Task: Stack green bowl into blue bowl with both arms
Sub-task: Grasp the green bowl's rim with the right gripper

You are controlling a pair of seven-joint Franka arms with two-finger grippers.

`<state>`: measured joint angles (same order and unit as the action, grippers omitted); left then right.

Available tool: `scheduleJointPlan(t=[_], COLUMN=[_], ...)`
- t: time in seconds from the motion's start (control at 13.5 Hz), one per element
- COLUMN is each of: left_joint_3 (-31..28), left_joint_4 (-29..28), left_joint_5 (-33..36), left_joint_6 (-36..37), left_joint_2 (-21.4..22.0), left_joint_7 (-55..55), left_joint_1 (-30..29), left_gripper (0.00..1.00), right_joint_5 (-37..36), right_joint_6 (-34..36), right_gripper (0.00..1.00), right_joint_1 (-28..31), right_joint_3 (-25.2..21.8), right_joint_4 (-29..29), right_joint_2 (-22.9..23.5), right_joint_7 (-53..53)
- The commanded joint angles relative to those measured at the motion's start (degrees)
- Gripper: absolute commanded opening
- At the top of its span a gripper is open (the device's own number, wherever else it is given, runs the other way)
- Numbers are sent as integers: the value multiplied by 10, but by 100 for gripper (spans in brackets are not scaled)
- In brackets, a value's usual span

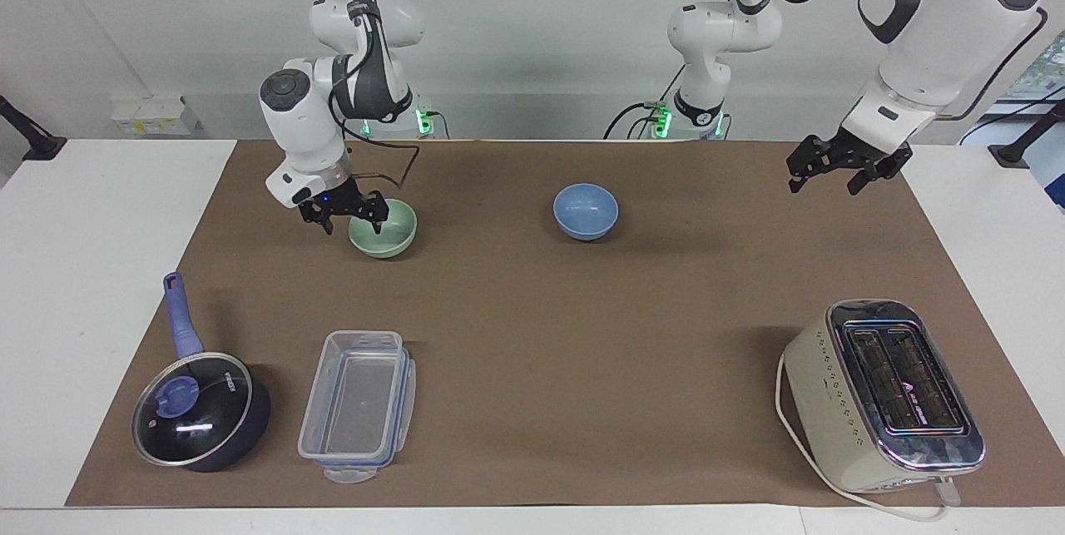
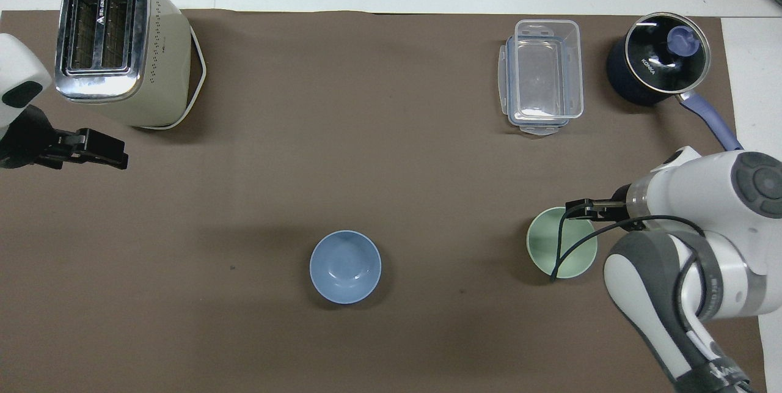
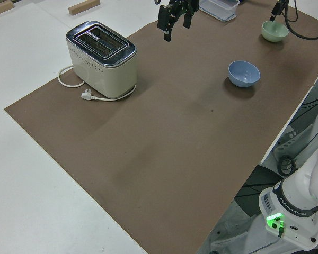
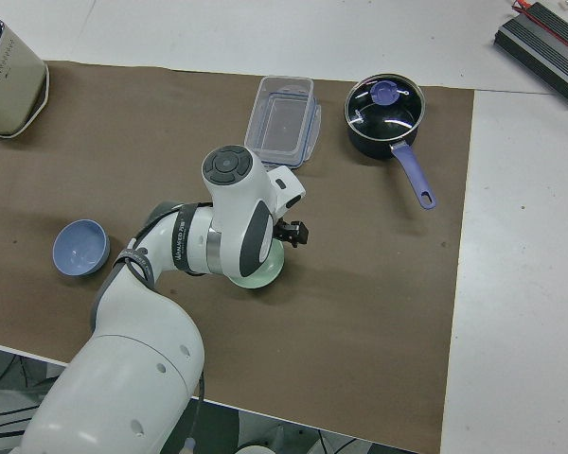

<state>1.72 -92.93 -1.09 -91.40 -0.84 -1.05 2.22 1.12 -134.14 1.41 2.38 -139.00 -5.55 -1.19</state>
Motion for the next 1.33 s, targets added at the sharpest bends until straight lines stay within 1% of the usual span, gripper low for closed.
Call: scheduleJointPlan(t=[0.0, 0.22, 0.44, 0.52, 0.59, 0.67, 0.74, 0.81, 0.96, 1.04, 1.26], left_joint_3=[9, 10, 9, 9, 7, 4, 2, 1, 1, 1, 1], left_joint_4=[6, 5, 4, 4, 4, 4, 4, 4, 4, 4, 4], left_joint_5=[19, 16, 11, 11, 11, 11, 11, 11, 11, 11, 11], left_joint_6=[22, 22, 18, 16, 19, 19, 19, 19, 19, 19, 19], left_joint_2=[18, 20, 20, 20, 20, 20, 20, 20, 20, 20, 20], left_joint_7=[30, 39, 39, 39, 39, 39, 39, 39, 39, 39, 39], left_joint_1=[11, 10, 5, 3, 2, 2, 1, 1, 1, 1, 1], left_gripper=[100, 100, 100, 100, 100, 100, 100, 100, 100, 100, 100], right_joint_5=[17, 42, 58, 60, 60, 60, 63, 72, 97, 109, 111], right_joint_6=[-30, -34, -33, -31, -30, -29, -27, -24, -9, 1, 46], right_gripper=[100, 100, 100, 96, 86, 68, 45, 28, 1, 0, 0], right_joint_1=[32, 36, 37, 36, 35, 35, 35, 35, 33, 30, 27], right_joint_3=[3, 3, 3, 3, 3, 3, 3, 3, 3, 3, 3], right_joint_4=[-23, -41, -43, -43, -43, -43, -43, -43, -36, -31, -1], right_joint_2=[3, 2, 1, 0, -1, 0, 1, 1, 0, -4, -15], right_joint_7=[-65, -93, -116, -116, -116, -124, -130, -134, -156, -158, -152])
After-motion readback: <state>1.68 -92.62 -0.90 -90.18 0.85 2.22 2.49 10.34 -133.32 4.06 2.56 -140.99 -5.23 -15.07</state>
